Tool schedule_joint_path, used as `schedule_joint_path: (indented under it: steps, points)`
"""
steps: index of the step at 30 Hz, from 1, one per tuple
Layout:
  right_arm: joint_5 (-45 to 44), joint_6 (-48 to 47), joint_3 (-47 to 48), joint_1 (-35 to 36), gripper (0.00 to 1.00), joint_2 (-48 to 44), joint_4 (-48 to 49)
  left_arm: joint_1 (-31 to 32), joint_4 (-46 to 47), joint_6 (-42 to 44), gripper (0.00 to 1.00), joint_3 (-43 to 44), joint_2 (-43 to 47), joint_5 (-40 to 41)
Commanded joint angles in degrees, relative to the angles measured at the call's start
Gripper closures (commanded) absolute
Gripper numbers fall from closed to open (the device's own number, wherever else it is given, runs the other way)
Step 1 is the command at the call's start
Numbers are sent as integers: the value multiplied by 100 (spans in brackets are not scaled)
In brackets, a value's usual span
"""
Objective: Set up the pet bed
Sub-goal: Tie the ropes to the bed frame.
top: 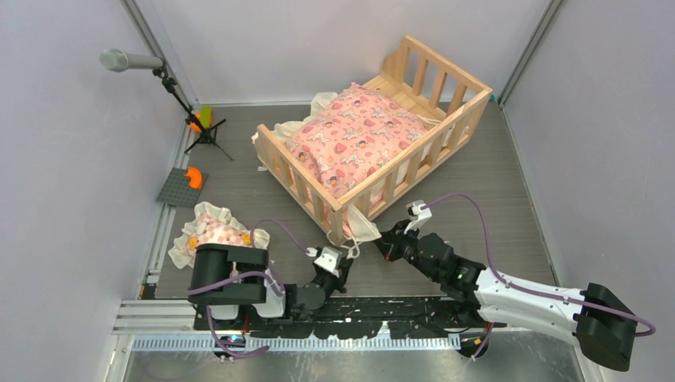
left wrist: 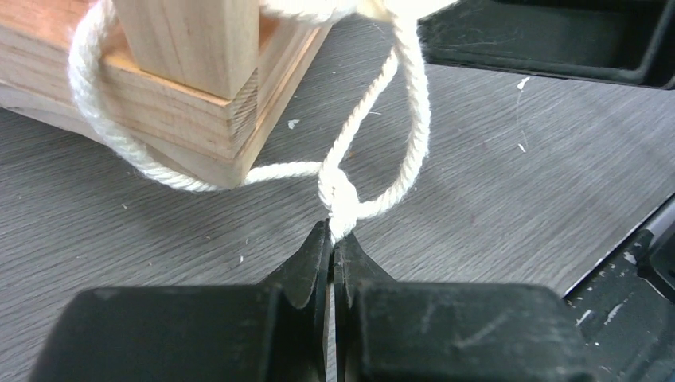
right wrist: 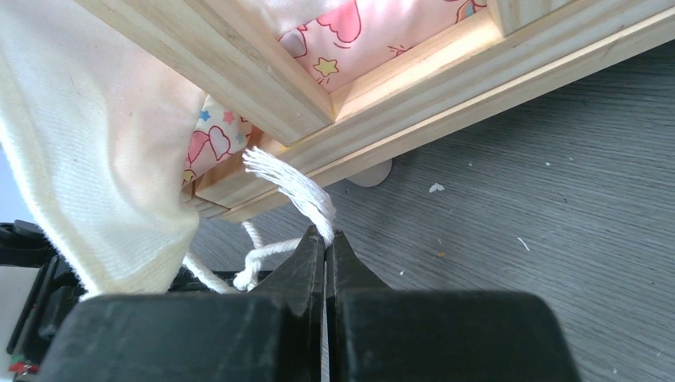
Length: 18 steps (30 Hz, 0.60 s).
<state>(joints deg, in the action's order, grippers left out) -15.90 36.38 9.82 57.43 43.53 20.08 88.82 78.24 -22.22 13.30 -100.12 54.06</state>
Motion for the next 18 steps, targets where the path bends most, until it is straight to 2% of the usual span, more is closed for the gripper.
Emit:
schedule_joint_path:
  steps: [1, 3, 5, 9, 11, 18]
  points:
    - [-287, -26, 243, 32, 100, -181, -105, 86, -316, 46, 100, -74, 514, -103]
    - [-375, -11, 235, 32, 100, -223, -164, 112, -741, 15, 100, -119, 890, -225]
    - [-404, 4, 221, 33, 100, -230, -180, 119, -1606, -108, 100, -78, 1448, -275]
    - [-406, 46, 221, 31, 100, -128, -168, 120, -4805, -743, 100, 568, 2964, -58]
    - [-398, 78, 207, 30, 100, -39, -110, 120, -5988, -789, 100, 731, 3433, 153]
    - [-260, 104, 321, 39, 100, 261, -47, 120, -8101, -1143, 100, 824, 4735, 398]
